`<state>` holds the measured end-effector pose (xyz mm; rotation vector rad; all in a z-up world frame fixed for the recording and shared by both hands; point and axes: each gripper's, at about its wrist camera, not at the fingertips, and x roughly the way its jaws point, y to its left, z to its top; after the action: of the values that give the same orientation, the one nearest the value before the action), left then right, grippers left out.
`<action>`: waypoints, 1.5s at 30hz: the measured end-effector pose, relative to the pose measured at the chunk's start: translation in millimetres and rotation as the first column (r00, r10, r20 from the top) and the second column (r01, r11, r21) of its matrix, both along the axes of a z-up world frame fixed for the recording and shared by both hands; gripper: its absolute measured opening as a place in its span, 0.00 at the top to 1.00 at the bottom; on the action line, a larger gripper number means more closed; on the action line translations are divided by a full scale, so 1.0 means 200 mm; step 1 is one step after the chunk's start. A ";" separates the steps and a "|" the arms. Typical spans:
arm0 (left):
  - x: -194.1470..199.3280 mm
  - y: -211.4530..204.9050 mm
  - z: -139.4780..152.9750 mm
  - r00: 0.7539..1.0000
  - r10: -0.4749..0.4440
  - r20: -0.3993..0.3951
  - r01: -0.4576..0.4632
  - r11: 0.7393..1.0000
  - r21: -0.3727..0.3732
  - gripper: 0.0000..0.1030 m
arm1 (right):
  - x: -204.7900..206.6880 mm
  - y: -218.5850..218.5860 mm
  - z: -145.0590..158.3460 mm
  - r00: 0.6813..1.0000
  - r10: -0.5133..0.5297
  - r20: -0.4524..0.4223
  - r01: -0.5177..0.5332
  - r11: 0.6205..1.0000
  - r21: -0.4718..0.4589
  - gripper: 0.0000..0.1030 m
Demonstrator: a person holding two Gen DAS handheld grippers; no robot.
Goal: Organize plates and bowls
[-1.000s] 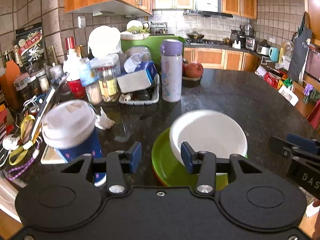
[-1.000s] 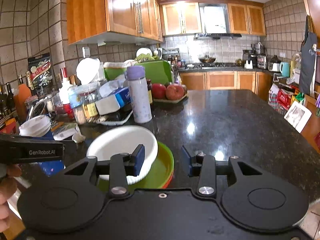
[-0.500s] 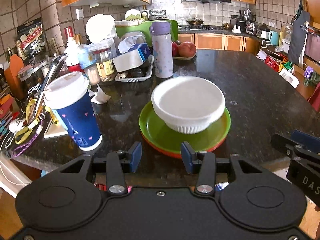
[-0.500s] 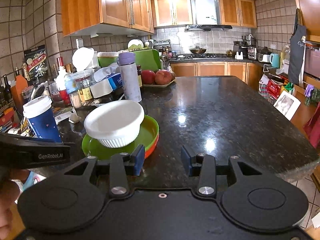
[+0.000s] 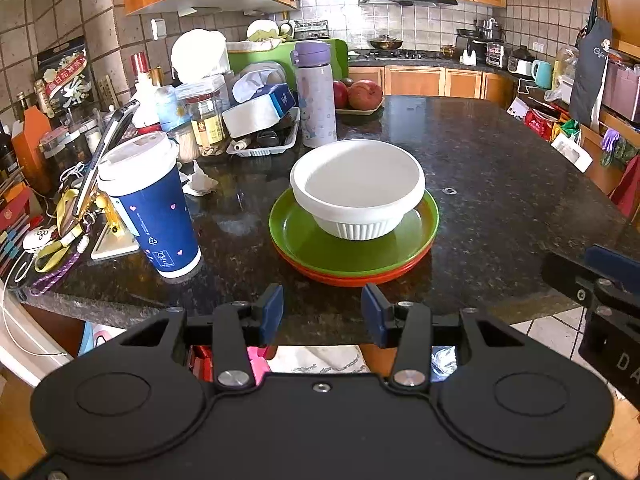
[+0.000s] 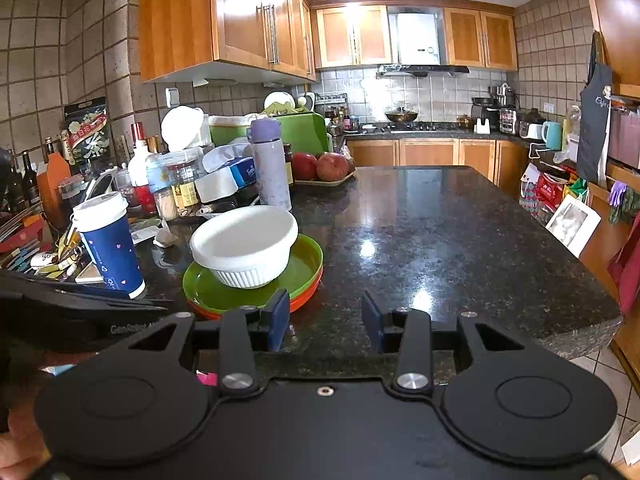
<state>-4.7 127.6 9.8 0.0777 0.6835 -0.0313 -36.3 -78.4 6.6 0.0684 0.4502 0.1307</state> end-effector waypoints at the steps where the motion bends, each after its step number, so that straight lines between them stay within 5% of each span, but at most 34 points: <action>1: 0.00 0.00 0.00 1.000 0.000 0.001 0.000 1.000 0.000 0.49 | 0.00 0.00 0.00 1.000 0.003 0.002 -0.003 1.000 0.001 0.59; 45: -0.02 -0.05 -0.01 0.999 0.032 -0.014 -0.032 0.999 0.012 0.49 | 0.00 -0.03 -0.02 0.999 0.044 -0.006 -0.044 0.999 0.008 0.59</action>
<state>-9.6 117.3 7.5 0.0776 0.6991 0.0025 -35.8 -83.9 3.1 0.0666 0.4576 0.1757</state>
